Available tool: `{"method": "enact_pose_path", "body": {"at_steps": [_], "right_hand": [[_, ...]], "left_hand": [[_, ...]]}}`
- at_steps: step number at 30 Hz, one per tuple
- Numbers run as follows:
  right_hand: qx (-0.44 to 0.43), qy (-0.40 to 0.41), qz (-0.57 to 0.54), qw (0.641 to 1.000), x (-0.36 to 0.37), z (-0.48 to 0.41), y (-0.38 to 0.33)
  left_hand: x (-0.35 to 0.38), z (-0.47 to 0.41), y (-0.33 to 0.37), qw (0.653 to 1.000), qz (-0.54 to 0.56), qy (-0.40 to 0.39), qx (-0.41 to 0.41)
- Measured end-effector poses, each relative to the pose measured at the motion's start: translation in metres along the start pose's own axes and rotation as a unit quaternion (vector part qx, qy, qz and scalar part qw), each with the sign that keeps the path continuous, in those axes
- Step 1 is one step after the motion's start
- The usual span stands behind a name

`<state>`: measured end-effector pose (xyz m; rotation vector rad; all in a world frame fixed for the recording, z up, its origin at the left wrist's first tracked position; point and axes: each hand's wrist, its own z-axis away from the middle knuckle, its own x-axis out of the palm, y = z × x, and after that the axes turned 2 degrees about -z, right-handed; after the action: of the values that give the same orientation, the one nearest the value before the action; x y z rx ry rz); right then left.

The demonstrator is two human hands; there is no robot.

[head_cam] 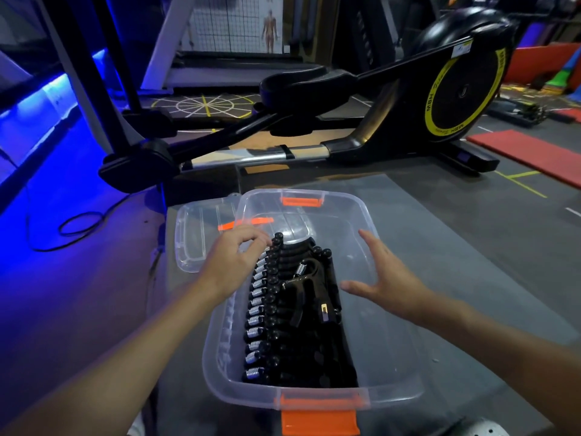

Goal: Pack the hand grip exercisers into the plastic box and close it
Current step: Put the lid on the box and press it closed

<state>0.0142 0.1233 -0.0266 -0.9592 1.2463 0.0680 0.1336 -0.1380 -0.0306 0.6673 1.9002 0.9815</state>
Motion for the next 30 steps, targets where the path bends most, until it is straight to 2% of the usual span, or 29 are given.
{"method": "enact_pose_path", "body": {"at_steps": [3,5,7,11,15,18,22,30], "right_hand": [[-0.024,0.026,0.173,0.984,0.003,-0.009,-0.01],[-0.058,0.024,0.17,0.983,0.008,-0.025,-0.026],[-0.09,0.0,0.112,0.99,0.022,-0.049,-0.052],[-0.131,-0.026,0.02,0.991,0.07,-0.101,-0.125],[-0.124,-0.056,0.073,0.988,0.115,-0.135,-0.166],[-0.123,-0.068,0.106,0.984,0.13,-0.142,-0.163],[-0.128,-0.074,0.09,0.985,0.13,-0.142,-0.159],[-0.132,-0.07,0.064,0.987,0.129,-0.143,-0.157]], "left_hand": [[-0.012,-0.008,-0.017,0.997,-0.004,0.079,-0.003],[-0.023,-0.015,-0.039,0.991,-0.023,0.132,-0.022],[-0.036,-0.018,-0.064,0.986,-0.056,0.143,-0.068],[-0.063,-0.012,-0.137,0.969,-0.209,0.05,-0.125],[-0.086,-0.013,-0.197,0.947,-0.258,0.0,-0.193],[-0.083,-0.022,-0.226,0.947,-0.262,-0.035,-0.184],[-0.072,-0.029,-0.25,0.93,-0.317,-0.084,-0.163],[-0.065,-0.034,-0.241,0.9,-0.418,-0.059,-0.108]]}}
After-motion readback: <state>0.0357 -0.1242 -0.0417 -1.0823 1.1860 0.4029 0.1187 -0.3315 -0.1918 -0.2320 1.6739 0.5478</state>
